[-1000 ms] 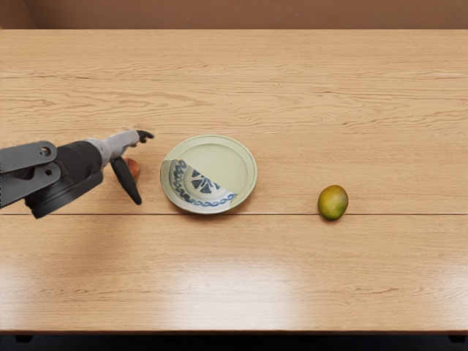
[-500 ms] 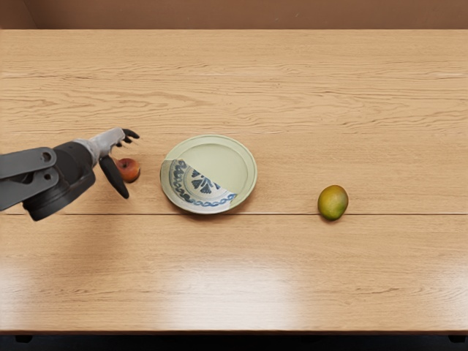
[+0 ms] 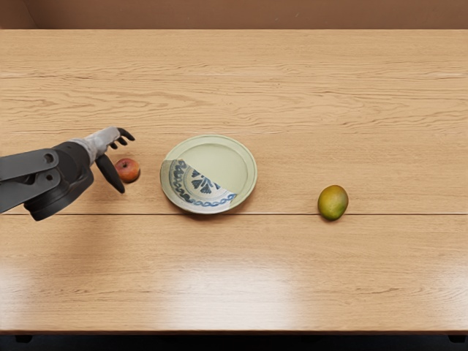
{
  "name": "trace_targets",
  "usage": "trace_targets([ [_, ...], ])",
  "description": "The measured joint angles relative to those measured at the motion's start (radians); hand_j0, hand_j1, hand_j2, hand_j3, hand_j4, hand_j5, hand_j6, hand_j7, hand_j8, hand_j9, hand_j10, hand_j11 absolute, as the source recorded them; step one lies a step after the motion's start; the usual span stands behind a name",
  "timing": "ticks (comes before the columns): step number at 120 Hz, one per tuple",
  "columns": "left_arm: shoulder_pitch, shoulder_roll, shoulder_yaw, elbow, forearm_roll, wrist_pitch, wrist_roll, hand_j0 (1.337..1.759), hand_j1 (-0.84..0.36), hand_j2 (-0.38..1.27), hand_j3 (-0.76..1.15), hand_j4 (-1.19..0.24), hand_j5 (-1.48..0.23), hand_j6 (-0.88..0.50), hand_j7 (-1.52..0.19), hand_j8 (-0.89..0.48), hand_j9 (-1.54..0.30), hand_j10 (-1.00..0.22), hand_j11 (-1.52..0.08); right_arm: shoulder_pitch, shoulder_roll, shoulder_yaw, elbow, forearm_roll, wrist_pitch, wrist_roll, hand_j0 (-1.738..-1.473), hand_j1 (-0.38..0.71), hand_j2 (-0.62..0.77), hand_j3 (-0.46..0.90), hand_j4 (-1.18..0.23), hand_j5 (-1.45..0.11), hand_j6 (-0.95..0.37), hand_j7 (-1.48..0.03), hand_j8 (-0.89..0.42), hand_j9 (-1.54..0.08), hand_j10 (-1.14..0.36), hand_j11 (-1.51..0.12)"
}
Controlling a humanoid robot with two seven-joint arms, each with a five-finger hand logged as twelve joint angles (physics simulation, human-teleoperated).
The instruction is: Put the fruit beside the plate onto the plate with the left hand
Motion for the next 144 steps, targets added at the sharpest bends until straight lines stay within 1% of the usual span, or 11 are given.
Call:
trace_targets([
  [68, 0.001, -0.039, 0.007, 0.002, 0.014, 0.002, 0.0, 1.658, -0.02, 0.07, 0.0, -0.32, -0.41, -0.32, -0.41, -0.32, -0.41, -0.32, -0.41, 0.005, 0.0, 0.0, 0.0, 0.0, 0.0, 0.0, -1.658, -0.35, 0.0, 0.0, 0.0, 0.0, 0.0, 0.0, 0.0, 0.0, 0.0, 0.0],
  [82, 0.003, -0.073, 0.007, 0.017, 0.014, 0.002, 0.0, 1.658, -0.04, 0.07, 0.0, -0.33, -0.42, -0.33, -0.42, -0.33, -0.42, -0.33, -0.42, 0.01, 0.0, 0.0, 0.0, 0.0, 0.0, 0.0, -1.658, -0.35, 0.0, 0.0, 0.0, 0.0, 0.0, 0.0, 0.0, 0.0, 0.0, 0.0],
  [119, 0.003, -0.042, 0.007, 0.028, 0.014, 0.002, 0.0, 1.658, -0.05, 0.07, 0.0, -0.34, -0.44, -0.34, -0.44, -0.34, -0.44, -0.34, -0.44, 0.016, 0.0, 0.0, -0.001, 0.0, 0.0, 0.0, -1.658, -0.35, 0.0, 0.0, 0.0, 0.0, 0.0, 0.0, 0.0, 0.0, 0.0, 0.0],
  [144, 0.01, -0.045, 0.009, 0.029, 0.024, 0.028, 0.0, 1.658, -0.06, 0.07, 0.0, -0.34, -0.44, -0.34, -0.44, -0.34, -0.44, -0.34, -0.44, 0.017, 0.0, 0.001, 0.0, 0.0, 0.0, 0.0, -1.658, -0.35, 0.0, 0.0, 0.0, 0.0, 0.0, 0.0, 0.0, 0.0, 0.0, 0.0],
])
